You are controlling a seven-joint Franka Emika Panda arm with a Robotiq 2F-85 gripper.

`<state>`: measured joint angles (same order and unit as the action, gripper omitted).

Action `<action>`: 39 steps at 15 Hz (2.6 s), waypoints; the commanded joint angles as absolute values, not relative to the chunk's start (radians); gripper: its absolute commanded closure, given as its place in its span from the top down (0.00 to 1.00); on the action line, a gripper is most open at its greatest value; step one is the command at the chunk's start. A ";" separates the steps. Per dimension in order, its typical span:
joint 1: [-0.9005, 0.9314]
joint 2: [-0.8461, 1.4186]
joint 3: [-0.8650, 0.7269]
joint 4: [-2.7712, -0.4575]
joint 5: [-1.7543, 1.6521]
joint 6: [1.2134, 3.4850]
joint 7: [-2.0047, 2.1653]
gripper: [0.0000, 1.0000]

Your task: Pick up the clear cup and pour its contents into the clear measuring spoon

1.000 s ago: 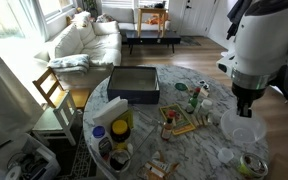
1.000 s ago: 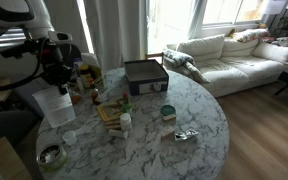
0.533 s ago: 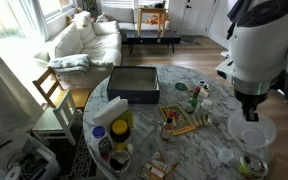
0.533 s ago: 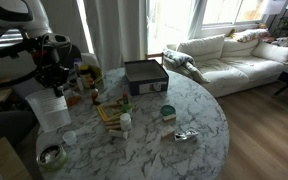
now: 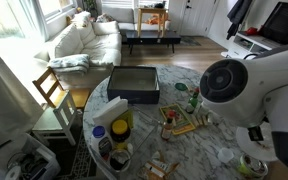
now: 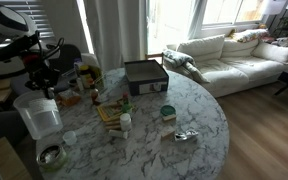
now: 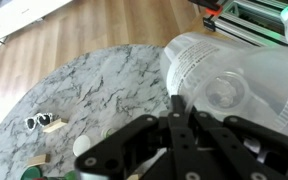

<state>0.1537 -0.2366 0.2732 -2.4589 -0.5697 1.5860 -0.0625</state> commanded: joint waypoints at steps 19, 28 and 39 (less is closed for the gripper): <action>0.217 0.056 0.265 -2.453 -0.696 1.532 0.440 0.01; 0.273 0.171 0.269 -2.406 -0.775 1.438 0.564 0.01; 0.315 0.289 0.260 -2.365 -0.829 1.365 0.671 0.01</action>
